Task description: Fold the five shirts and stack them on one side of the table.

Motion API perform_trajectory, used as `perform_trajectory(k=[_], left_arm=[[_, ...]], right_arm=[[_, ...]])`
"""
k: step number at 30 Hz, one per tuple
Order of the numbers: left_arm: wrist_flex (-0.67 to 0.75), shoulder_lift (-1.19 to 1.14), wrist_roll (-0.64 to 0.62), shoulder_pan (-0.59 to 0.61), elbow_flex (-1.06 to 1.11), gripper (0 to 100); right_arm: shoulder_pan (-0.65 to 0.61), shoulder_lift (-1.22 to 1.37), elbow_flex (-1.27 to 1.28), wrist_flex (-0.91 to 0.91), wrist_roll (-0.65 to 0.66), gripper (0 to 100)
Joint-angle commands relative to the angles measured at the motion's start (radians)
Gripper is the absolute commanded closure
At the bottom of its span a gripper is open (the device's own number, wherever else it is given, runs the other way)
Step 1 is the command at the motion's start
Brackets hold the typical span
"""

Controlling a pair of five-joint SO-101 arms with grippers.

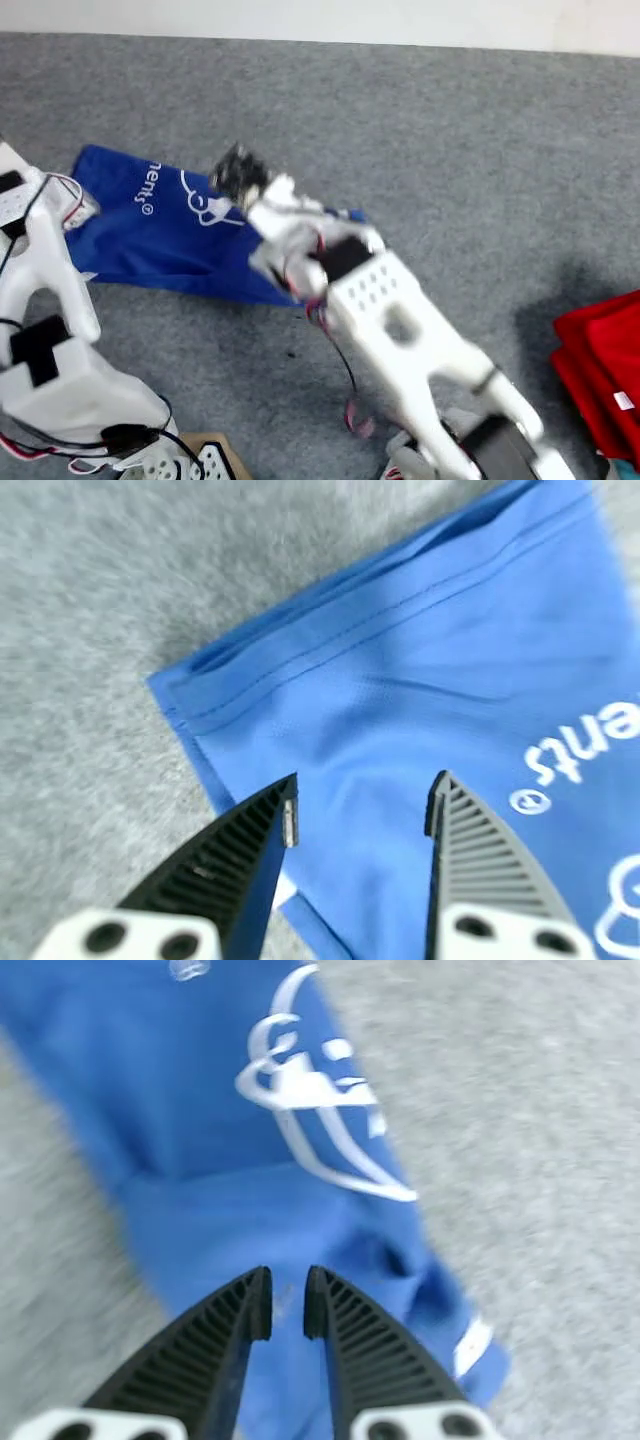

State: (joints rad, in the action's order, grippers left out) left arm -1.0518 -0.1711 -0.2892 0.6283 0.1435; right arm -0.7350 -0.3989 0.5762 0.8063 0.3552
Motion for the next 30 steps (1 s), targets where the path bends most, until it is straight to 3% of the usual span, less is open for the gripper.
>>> perform_trajectory(k=[1,5,9,15,19,30], left_arm=[[-0.044,0.11,-0.011,0.056,-0.013,78],[-0.035,0.11,-0.006,0.137,0.05,78],[0.077,0.11,-0.005,0.219,0.134,78],[0.181,0.07,-0.003,0.225,0.176,78],[0.207,-0.079,-0.005,0.223,0.071,78],[0.08,-0.435,-0.009,0.205,-0.294,78]], right_arm=[[-0.045,-0.185,0.136,0.004,-0.003,92.5],[-0.047,-0.278,0.208,-0.041,-0.003,91.5],[-0.047,-0.283,0.246,-0.077,-0.008,85.1],[-0.047,-0.283,0.248,-0.085,-0.008,84.9],[-0.047,-0.283,0.248,-0.085,-0.008,84.9],[-0.048,-0.283,0.249,-0.087,-0.009,84.9]])
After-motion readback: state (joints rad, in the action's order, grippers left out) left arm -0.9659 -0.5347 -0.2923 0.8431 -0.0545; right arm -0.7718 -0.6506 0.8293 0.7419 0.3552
